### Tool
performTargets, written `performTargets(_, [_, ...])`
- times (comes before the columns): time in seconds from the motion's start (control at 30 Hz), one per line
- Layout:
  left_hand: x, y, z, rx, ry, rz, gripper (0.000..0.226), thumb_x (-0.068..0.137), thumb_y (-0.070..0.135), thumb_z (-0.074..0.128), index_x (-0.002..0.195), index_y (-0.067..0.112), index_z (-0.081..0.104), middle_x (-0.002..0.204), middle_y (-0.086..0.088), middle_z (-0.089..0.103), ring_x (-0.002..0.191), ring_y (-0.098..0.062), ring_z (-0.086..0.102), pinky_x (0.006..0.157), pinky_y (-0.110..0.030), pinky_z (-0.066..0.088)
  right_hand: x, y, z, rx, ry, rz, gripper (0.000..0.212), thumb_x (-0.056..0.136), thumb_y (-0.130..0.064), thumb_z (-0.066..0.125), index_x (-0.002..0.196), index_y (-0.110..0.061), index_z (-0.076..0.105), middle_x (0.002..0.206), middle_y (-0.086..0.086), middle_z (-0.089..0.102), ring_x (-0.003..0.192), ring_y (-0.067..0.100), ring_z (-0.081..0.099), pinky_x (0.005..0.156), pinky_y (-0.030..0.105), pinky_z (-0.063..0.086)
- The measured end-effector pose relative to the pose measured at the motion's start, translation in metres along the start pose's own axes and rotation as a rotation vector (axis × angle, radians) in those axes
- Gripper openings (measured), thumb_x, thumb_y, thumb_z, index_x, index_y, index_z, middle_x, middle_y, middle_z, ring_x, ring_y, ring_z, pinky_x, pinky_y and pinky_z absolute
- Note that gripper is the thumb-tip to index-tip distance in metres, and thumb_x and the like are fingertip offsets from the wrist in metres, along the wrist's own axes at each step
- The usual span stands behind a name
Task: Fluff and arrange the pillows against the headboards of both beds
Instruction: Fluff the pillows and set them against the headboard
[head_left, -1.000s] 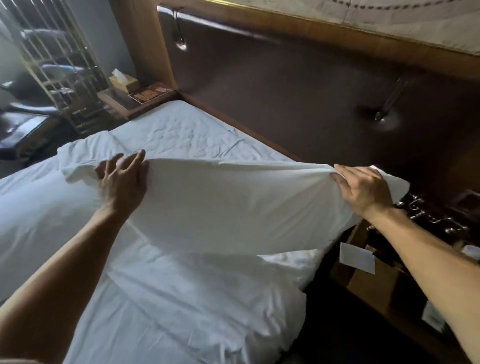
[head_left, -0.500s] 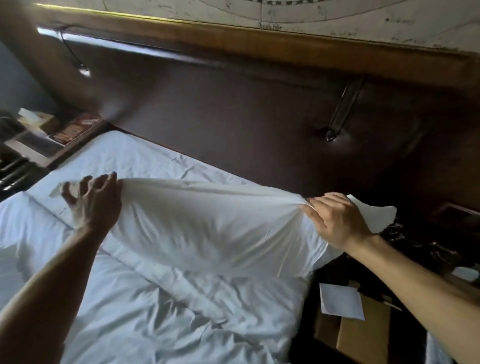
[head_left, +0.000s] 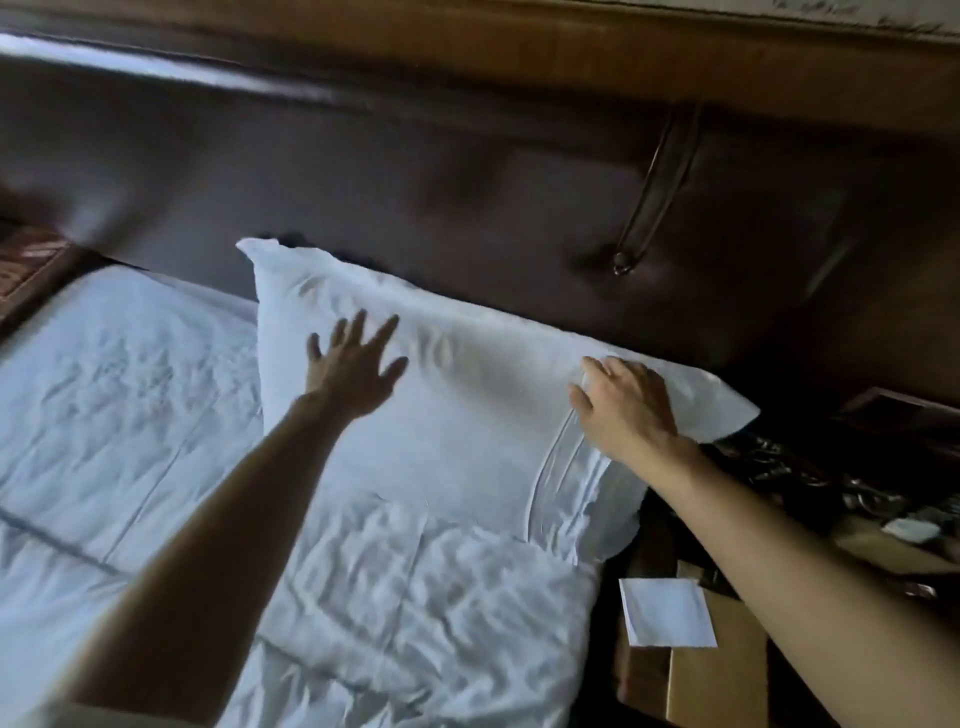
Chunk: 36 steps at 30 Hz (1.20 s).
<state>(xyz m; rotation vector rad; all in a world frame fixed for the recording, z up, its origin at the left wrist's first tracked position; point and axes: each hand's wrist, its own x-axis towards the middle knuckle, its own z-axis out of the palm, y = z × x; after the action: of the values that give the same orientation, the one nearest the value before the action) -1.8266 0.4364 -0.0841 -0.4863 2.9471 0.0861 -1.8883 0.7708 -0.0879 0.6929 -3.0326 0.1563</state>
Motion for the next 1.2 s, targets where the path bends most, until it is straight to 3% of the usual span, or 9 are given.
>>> performTargets(0.1, [0.007,0.028,0.014,-0.033,-0.022,0.077,0.065,0.102,0.061,0.034,0.161,0.043,0.014,0.172,-0.003,0.007,0.157,-0.029,0.009,0.122,-0.059,0.008,0.011,-0.026,0.015,0.047,0.022,-0.014,0.055,0.091,-0.039,0.050,0.134,-0.005,0.060,0.125,0.023,0.061,0.113,0.043,0.058,0.095,0.051,0.048])
performTargets(0.27, [0.044,0.037,0.021,-0.020,-0.028,0.189,0.058,0.104,0.059,0.028,0.159,0.043,0.022,0.171,0.000,0.012,0.157,-0.025,0.009,0.123,-0.061,0.004,0.039,-0.089,0.035,0.105,0.042,-0.056,0.060,0.092,-0.043,0.046,0.137,-0.005,0.059,0.136,0.023,0.059,0.122,0.042,0.057,0.101,0.054,0.047])
performTargets(0.47, [0.086,-0.008,0.030,-0.008,-0.076,0.172,0.066,0.091,0.070,0.014,0.150,0.044,0.031,0.161,0.010,0.029,0.149,-0.022,0.025,0.113,-0.068,0.014,0.093,-0.142,0.060,0.139,-0.003,-0.124,0.058,0.092,-0.044,0.053,0.136,-0.007,0.053,0.129,0.017,0.055,0.115,0.037,0.053,0.098,0.049,0.040])
performTargets(0.6, [0.129,-0.064,0.031,0.060,-0.124,0.129,0.078,0.080,0.077,0.002,0.145,0.048,0.035,0.158,0.014,0.033,0.148,-0.021,0.026,0.110,-0.072,0.016,0.121,-0.157,0.074,0.139,-0.061,-0.176,0.052,0.091,-0.043,0.044,0.129,-0.009,0.054,0.120,0.013,0.056,0.113,0.036,0.053,0.096,0.049,0.039])
performTargets(0.8, [0.177,-0.169,0.023,0.130,-0.216,-0.121,0.066,0.084,0.072,0.010,0.140,0.052,0.038,0.156,0.006,0.039,0.149,-0.023,0.024,0.109,-0.078,0.017,0.110,-0.147,0.093,0.171,0.026,-0.191,0.058,0.094,-0.044,0.037,0.133,-0.007,0.058,0.125,0.016,0.062,0.115,0.037,0.057,0.100,0.049,0.044])
performTargets(0.93, [0.195,-0.200,0.022,0.095,-0.277,-0.339,0.075,0.084,0.078,0.011,0.141,0.045,0.047,0.152,-0.004,0.048,0.142,-0.034,0.040,0.116,-0.071,0.015,0.117,-0.161,0.100,0.150,0.013,-0.165,0.057,0.094,-0.042,0.038,0.134,-0.007,0.058,0.127,0.018,0.061,0.118,0.038,0.056,0.103,0.050,0.041])
performTargets(1.03, [0.191,-0.170,0.024,0.275,0.011,-0.207,0.044,0.101,0.047,0.032,0.122,0.029,0.066,0.130,-0.009,0.063,0.131,-0.037,0.049,0.118,-0.069,0.011,0.134,-0.183,0.101,0.156,-0.026,-0.133,0.058,0.093,-0.045,0.034,0.133,-0.009,0.054,0.125,0.015,0.058,0.117,0.037,0.053,0.104,0.050,0.037])
performTargets(1.1, [0.178,-0.128,0.021,0.134,0.304,-0.018,0.042,0.101,0.036,0.037,0.089,0.016,0.071,0.098,-0.012,0.073,0.103,-0.038,0.065,0.111,-0.059,0.033,0.151,-0.201,0.101,0.219,0.009,-0.124,0.057,0.093,-0.046,0.036,0.130,-0.008,0.056,0.117,0.015,0.062,0.108,0.036,0.057,0.097,0.048,0.040])
performTargets(1.2, [0.158,-0.081,0.041,-0.151,0.314,0.309,0.043,0.104,0.038,0.038,0.078,0.015,0.065,0.081,-0.006,0.073,0.085,-0.034,0.067,0.083,-0.043,0.050,0.173,-0.220,0.106,0.245,0.013,-0.070,0.055,0.089,-0.042,0.036,0.121,-0.007,0.063,0.102,0.014,0.068,0.092,0.035,0.063,0.083,0.044,0.046])
